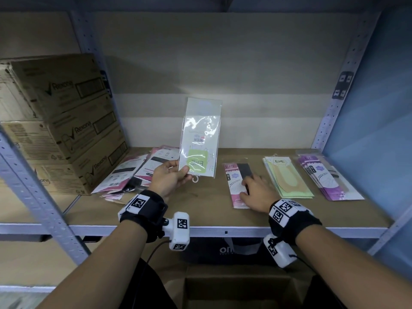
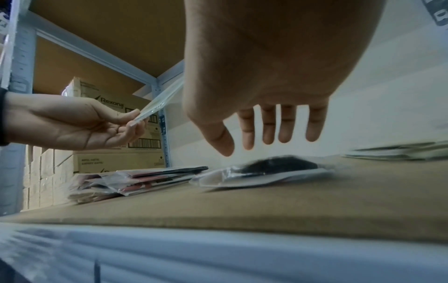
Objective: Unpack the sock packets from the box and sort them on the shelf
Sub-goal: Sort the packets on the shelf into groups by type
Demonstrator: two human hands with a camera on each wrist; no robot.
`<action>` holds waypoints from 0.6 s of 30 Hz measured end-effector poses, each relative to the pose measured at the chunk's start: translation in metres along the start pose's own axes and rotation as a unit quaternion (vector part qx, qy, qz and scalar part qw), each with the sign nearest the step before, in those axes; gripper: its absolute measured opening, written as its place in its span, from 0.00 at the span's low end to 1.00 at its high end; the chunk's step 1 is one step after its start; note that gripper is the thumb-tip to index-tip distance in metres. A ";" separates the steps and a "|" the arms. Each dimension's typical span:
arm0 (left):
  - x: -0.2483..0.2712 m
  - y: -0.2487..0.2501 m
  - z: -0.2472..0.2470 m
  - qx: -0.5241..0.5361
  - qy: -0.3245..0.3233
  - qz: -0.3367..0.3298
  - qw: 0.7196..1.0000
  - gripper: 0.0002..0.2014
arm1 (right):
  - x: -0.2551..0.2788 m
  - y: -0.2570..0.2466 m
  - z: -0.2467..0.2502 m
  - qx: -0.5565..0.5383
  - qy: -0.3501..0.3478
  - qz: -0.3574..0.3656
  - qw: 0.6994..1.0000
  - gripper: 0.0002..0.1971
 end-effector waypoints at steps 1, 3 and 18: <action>0.000 -0.001 0.001 -0.001 0.001 0.000 1.000 0.07 | 0.001 -0.002 0.001 0.000 0.007 0.010 1.000 0.20; -0.001 -0.002 0.000 -0.007 0.000 0.001 1.000 0.07 | 0.003 -0.007 -0.002 0.005 -0.007 0.034 0.999 0.18; 0.003 -0.004 -0.004 -0.011 -0.002 -0.004 1.000 0.07 | -0.007 0.006 -0.016 -0.013 -0.023 -0.014 1.000 0.18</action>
Point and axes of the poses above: each hand's wrist, its own x-axis away from the middle knuckle, its own z-axis out of the back of the hand, y = z × x, the point moved 8 cm from there along -x, towards the middle knuckle, and after that the axes turned 9 degrees about x, right-handed, at the moved point
